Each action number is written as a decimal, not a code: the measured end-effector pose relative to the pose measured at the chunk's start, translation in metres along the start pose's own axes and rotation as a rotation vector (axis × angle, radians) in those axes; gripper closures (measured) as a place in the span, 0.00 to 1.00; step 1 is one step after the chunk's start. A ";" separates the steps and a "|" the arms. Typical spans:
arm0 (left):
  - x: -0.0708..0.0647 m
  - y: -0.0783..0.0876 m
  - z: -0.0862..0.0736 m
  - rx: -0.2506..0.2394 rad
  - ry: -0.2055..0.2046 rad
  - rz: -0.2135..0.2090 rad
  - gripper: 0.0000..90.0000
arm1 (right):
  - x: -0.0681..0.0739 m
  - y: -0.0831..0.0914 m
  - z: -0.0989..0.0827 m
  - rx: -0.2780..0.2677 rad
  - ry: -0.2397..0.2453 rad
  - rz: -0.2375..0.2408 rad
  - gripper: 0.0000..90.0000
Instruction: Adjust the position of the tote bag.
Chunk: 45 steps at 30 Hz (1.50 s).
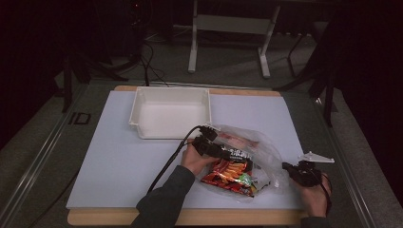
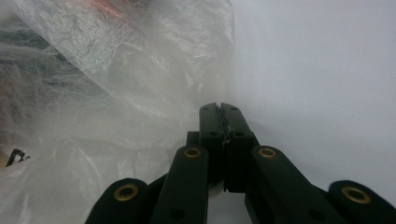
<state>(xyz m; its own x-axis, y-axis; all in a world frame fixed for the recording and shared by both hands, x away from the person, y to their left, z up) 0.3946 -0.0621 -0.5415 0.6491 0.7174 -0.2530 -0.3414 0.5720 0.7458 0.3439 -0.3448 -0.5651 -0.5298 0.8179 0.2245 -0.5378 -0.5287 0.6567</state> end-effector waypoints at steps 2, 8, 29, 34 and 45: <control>-0.002 0.004 -0.001 -0.006 -0.022 0.008 0.59 | 0.000 0.000 0.000 0.000 0.001 0.000 0.98; -0.011 0.012 -0.005 -0.003 -0.074 0.018 0.81 | 0.000 0.000 0.000 -0.002 -0.002 -0.002 0.97; -0.050 0.047 -0.016 -0.072 -0.210 -0.139 1.00 | 0.002 0.000 0.003 -0.018 -0.002 -0.011 0.98; -0.058 0.047 -0.022 -0.077 -0.243 -0.193 1.00 | 0.003 0.000 0.004 -0.021 -0.003 -0.018 0.99; -0.070 0.055 -0.025 -0.079 -0.329 -0.282 1.00 | 0.000 0.000 0.005 -0.030 -0.029 -0.036 0.99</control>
Point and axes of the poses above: each handheld gripper's, and its own axes: y roughly backward along the jaws, z roughly out of its top, x roughly to its left, the point moved 7 cm from there along -y, roughly forward along the jaws, and after that the axes turned 13 degrees about z, right-handed, at the moved point
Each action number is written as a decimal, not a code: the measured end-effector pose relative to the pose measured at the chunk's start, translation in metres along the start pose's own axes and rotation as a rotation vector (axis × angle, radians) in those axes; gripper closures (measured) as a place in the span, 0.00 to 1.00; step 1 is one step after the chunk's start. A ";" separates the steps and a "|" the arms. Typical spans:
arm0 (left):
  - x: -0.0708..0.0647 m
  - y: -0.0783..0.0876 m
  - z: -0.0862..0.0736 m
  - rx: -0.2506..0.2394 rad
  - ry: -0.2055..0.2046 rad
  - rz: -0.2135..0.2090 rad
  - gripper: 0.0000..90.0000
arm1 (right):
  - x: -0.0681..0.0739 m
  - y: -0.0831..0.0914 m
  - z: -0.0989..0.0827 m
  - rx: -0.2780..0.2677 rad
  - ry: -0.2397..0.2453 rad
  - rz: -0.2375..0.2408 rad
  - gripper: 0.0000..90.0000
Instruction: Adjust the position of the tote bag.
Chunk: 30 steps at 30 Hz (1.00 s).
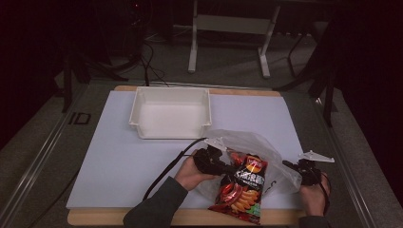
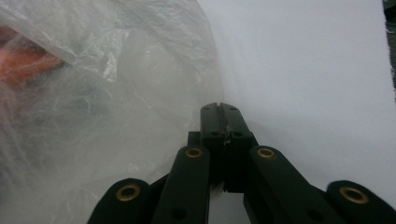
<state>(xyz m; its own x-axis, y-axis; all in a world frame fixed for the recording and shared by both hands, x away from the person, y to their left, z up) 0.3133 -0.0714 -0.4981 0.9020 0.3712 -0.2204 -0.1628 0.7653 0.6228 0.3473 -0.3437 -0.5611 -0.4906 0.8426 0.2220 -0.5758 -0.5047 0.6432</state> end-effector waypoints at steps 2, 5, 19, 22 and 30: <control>-0.002 0.000 0.000 0.003 -0.006 -0.005 1.00 | 0.000 0.000 0.000 -0.001 -0.002 -0.003 0.99; -0.009 -0.002 0.000 0.016 -0.035 -0.025 1.00 | 0.000 -0.001 0.001 -0.001 -0.010 -0.012 0.99; -0.037 0.001 0.010 0.007 -0.129 -0.054 1.00 | -0.005 -0.004 0.000 -0.006 -0.067 -0.039 0.99; -0.041 0.003 0.012 -0.002 -0.131 -0.084 1.00 | -0.007 -0.004 0.000 -0.005 -0.083 -0.048 0.99; -0.053 0.006 0.020 -0.026 -0.163 -0.109 1.00 | -0.004 -0.009 0.000 0.017 -0.068 -0.064 0.99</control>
Point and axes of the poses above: each handheld gripper's, and its own axes: y roughly backward along the jaws, z roughly out of its top, x roughly to its left, the point moved 7 cm from there along -y, roughly forward along the jaws, and after that the axes turned 13 degrees about z, right-handed, at the moved point
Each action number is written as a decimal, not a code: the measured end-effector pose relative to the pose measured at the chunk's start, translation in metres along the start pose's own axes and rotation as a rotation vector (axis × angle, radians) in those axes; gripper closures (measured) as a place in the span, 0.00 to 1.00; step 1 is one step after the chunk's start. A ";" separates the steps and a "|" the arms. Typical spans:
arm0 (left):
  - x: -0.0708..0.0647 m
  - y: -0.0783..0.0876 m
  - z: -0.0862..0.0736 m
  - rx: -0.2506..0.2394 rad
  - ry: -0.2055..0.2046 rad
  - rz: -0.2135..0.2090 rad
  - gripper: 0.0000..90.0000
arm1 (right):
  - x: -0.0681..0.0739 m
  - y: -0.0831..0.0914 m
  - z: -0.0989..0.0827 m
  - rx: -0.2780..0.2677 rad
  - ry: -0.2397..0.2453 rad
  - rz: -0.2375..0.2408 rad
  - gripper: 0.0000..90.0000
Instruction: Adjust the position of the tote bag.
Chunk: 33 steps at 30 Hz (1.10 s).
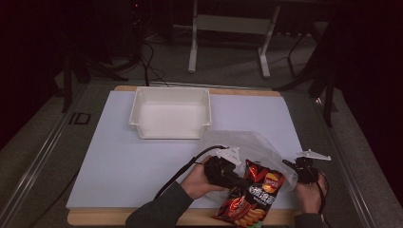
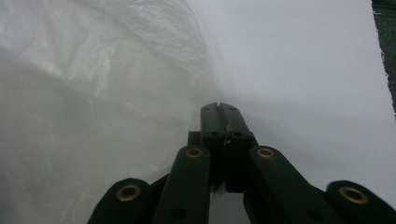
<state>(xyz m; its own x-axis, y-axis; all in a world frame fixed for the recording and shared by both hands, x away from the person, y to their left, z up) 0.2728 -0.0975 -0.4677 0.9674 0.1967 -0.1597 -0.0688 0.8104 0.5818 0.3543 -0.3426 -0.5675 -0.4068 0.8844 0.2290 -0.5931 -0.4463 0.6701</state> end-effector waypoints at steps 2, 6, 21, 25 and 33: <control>0.002 0.004 0.003 -0.018 -0.001 0.005 1.00 | 0.000 0.000 0.000 0.002 -0.001 0.002 0.99; 0.009 0.015 0.007 -0.046 0.012 0.027 1.00 | -0.002 0.002 -0.001 -0.001 0.002 0.003 0.99; 0.035 0.046 0.014 -0.131 0.069 0.087 1.00 | -0.004 0.005 -0.004 0.002 0.008 0.009 0.99; 0.038 0.054 0.017 -0.152 0.076 0.101 1.00 | -0.005 0.005 -0.005 0.001 0.008 0.010 0.99; 0.045 0.066 0.023 -0.186 0.087 0.126 1.00 | -0.005 0.004 -0.006 0.004 0.008 0.009 0.99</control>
Point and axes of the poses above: each handheld gripper's, and its own axes: y roughly backward along the jaws, z roughly out of its top, x roughly to its left, the point moved 7 cm from there along -y, roughly forward along the jaws, and after that the axes turned 13 degrees about z, right-handed, at the moved point
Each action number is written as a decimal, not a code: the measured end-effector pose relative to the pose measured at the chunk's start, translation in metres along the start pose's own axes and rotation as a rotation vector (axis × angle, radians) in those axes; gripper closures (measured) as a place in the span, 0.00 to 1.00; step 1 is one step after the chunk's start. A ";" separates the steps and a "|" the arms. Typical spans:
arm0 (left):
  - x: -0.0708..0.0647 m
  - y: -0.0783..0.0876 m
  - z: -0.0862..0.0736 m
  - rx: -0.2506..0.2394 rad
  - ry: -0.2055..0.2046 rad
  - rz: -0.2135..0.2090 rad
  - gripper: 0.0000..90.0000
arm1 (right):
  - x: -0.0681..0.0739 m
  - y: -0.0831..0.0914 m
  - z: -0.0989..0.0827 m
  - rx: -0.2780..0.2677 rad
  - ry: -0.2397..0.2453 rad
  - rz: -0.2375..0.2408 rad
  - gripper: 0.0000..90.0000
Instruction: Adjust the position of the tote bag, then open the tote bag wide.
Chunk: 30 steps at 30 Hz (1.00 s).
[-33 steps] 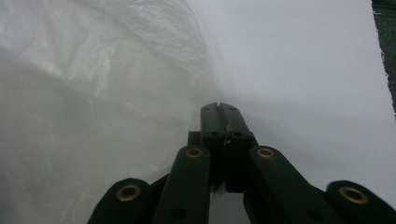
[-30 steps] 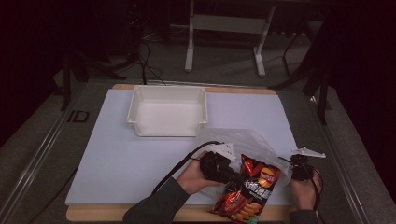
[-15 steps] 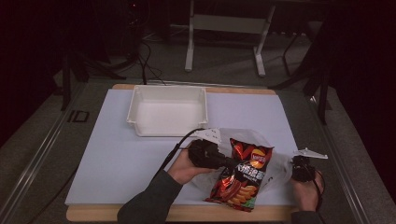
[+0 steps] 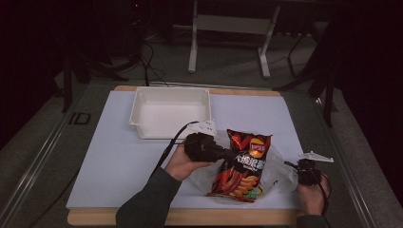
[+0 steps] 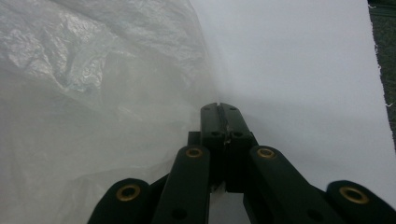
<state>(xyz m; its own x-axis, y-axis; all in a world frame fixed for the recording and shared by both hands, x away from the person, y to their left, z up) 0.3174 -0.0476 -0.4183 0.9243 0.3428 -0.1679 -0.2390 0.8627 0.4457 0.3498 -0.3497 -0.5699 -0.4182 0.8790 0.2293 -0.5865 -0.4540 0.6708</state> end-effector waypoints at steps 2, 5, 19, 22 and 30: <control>0.002 0.002 0.002 -0.007 0.001 0.010 1.00 | 0.000 -0.001 -0.001 0.002 0.003 0.000 0.99; 0.006 0.005 0.003 -0.017 0.007 0.019 1.00 | 0.000 -0.001 -0.001 0.002 0.001 0.001 0.99; 0.027 0.018 0.005 -0.051 0.049 0.064 1.00 | 0.000 -0.001 -0.002 0.001 -0.001 0.004 0.99; 0.032 0.020 0.006 -0.061 0.061 0.070 1.00 | 0.000 -0.001 -0.002 -0.002 -0.001 0.005 0.99; 0.038 0.030 0.017 -0.088 0.059 0.094 1.00 | -0.001 -0.001 -0.002 -0.003 0.000 0.007 0.99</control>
<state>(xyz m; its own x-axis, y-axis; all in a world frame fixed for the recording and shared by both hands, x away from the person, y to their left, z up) 0.3506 -0.0150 -0.3964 0.8783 0.4424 -0.1816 -0.3509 0.8541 0.3839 0.3492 -0.3504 -0.5724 -0.4218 0.8760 0.2338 -0.5857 -0.4601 0.6673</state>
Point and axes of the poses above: each handheld gripper's, and its own axes: y roughly backward along the jaws, z roughly out of its top, x roughly to its left, the point moved 7 cm from there along -y, roughly forward along the jaws, and after that the axes turned 13 degrees about z, right-handed, at the moved point
